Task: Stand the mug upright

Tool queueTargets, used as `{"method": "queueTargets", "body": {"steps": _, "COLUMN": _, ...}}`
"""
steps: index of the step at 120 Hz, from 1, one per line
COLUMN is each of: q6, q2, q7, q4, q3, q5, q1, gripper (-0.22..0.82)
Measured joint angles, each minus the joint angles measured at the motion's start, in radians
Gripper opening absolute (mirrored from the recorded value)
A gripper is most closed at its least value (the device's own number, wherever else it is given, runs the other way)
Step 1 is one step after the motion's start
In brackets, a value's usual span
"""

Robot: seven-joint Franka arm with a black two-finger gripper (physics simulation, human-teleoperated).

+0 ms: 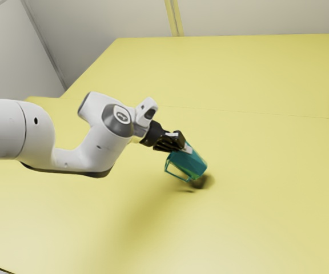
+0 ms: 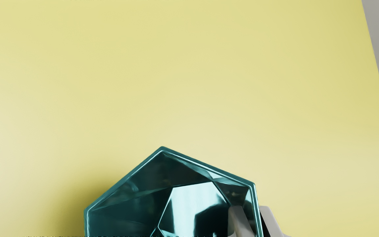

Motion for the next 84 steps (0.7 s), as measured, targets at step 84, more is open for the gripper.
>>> {"method": "queueTargets", "body": {"steps": 84, "q6": -0.310, "q2": -0.024, "q7": -0.401, "q4": 0.118, "q3": 0.055, "q5": 1.102, "q1": 0.055, "gripper": -0.16}}
